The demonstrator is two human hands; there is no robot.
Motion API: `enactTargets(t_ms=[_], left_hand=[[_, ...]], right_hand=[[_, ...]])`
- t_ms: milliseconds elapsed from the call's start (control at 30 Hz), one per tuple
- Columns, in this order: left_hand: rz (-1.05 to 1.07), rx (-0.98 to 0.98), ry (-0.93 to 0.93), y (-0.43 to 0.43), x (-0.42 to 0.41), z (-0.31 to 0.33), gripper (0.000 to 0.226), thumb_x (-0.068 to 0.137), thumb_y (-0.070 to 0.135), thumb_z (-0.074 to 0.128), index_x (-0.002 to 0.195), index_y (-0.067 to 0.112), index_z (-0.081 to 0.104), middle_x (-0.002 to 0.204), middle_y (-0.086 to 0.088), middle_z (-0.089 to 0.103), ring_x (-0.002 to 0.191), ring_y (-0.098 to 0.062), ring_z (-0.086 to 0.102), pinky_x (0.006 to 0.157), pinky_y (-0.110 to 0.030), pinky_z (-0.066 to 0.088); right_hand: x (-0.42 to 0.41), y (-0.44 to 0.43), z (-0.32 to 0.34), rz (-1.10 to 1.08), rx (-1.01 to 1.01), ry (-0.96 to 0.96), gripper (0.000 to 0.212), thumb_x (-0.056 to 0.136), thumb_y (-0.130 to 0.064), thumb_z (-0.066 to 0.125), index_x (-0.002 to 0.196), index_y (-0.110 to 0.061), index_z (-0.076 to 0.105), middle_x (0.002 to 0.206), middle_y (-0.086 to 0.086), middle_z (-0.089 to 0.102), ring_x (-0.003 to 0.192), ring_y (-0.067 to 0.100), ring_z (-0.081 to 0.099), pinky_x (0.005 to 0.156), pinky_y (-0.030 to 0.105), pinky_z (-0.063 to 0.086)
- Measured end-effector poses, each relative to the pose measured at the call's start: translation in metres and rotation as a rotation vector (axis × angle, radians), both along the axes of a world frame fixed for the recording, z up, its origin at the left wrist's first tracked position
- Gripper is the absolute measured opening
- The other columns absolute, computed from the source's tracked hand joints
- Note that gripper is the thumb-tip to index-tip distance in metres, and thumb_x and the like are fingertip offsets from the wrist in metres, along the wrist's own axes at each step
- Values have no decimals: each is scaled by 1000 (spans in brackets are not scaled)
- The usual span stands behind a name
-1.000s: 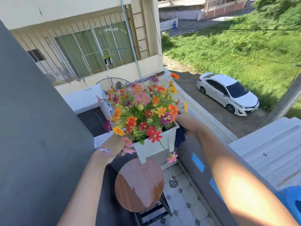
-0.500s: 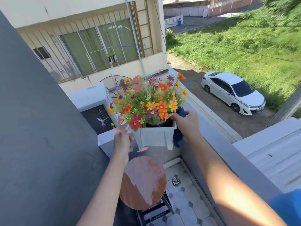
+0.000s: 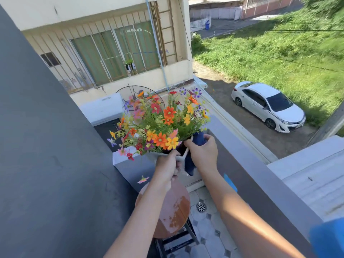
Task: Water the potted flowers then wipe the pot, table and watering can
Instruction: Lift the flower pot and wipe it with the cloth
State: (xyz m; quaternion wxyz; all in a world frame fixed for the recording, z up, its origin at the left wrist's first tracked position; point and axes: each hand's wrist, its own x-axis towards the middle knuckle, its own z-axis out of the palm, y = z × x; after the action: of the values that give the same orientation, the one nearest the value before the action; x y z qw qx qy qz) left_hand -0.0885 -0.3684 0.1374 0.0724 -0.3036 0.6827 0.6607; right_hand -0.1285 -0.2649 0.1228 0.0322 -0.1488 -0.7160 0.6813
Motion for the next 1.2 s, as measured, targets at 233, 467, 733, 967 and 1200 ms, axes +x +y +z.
enactTargets(t_ms=[233,467,733,967,1200], left_hand=[[-10,152,15,-18,6,17,21,87,22,49,69,17,42,50,2,40,35,-11,27,41,-20,19],[-61,150,64,-18,27,28,26,87,17,51,62,16,46,55,-1,44,37,-11,29,43,-22,17],[15,218,129,-22,15,39,27,89,15,47,63,15,41,55,0,40,39,-10,25,42,-22,14],[106,330,134,-43,6,50,29,93,19,46,65,14,40,49,2,41,29,-6,25,31,-15,14],[112,344,147,-45,14,51,26,91,15,47,66,14,37,55,-1,41,31,-7,25,31,-15,14]], right_hand=[[-5,5,8,32,-260,68,30,80,-34,55,107,-24,62,98,0,63,81,17,58,76,40,49],[-45,30,12,-31,-248,134,23,81,-39,57,101,-35,67,82,-3,62,70,19,55,72,39,40],[2,-5,22,71,-180,239,13,96,-20,55,107,-17,61,80,-2,60,69,16,55,67,34,44],[60,-22,1,265,11,343,21,100,-22,53,120,-26,53,94,-6,65,77,12,58,71,29,45],[51,-15,-19,176,42,169,27,96,-19,60,121,-22,51,100,-2,64,76,-3,59,65,15,43]])
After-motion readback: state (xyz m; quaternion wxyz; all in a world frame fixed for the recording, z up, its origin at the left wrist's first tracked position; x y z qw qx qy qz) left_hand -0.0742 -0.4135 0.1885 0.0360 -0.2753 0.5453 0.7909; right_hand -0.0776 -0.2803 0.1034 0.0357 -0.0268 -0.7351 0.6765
